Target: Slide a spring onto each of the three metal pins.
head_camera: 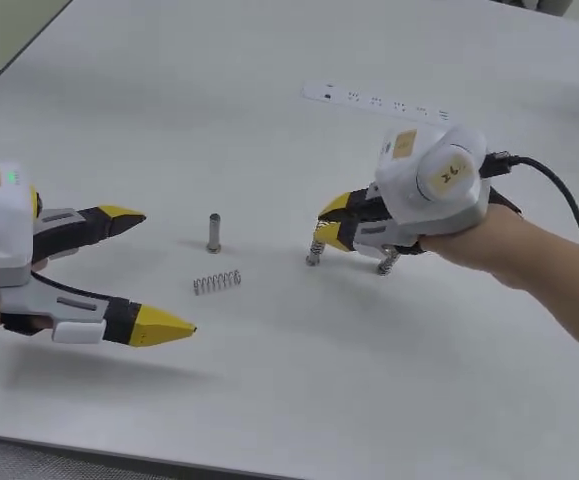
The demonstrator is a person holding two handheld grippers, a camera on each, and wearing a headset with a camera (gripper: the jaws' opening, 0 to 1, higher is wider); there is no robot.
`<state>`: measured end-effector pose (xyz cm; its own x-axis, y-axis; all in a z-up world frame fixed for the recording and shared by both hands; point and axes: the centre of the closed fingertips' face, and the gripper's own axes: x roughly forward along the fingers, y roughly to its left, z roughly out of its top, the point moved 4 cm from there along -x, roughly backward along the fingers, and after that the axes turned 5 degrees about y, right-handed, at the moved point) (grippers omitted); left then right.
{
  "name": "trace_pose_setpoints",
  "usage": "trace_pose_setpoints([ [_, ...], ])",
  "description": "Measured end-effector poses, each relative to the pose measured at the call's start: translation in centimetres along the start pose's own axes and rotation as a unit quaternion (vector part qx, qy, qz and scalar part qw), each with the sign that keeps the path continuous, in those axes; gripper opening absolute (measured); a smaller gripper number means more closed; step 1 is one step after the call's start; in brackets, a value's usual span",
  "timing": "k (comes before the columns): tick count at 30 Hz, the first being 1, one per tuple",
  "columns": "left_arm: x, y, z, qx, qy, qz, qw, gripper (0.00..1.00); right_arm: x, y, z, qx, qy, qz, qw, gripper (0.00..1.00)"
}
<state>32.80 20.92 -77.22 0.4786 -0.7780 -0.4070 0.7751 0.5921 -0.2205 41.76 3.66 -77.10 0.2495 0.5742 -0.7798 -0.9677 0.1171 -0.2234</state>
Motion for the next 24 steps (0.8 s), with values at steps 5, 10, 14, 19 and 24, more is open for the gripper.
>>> trace_pose_setpoints([
  [5, 0.0, 0.1, -0.1, -0.001, 0.001, 0.002, 1.0, 0.96, 0.6, 0.2, -0.9, 0.003, 0.01, 0.003, 0.9999, 0.08],
  [10, 0.1, 0.0, -0.2, -0.002, 0.002, 0.001, 1.0, 0.96, 0.9, 0.1, -1.4, 0.001, 0.015, 0.002, 0.9999, 0.08],
  [14, 0.1, 0.0, -0.2, -0.003, 0.001, 0.0, 1.0, 0.96, 1.0, 0.3, -1.6, 0.003, 0.018, 0.004, 0.9998, 0.08],
  [19, 0.2, 0.0, -0.1, -0.003, 0.0, -0.001, 1.0, 0.96, 0.9, -0.1, -1.7, 0.023, 0.012, 0.004, 0.9996, 0.09],
  [24, 0.2, 0.0, 0.0, -0.004, 0.0, -0.001, 1.0, 0.95, 0.4, -0.3, -1.5, 0.028, -0.003, -0.006, 0.9996, 0.13],
])
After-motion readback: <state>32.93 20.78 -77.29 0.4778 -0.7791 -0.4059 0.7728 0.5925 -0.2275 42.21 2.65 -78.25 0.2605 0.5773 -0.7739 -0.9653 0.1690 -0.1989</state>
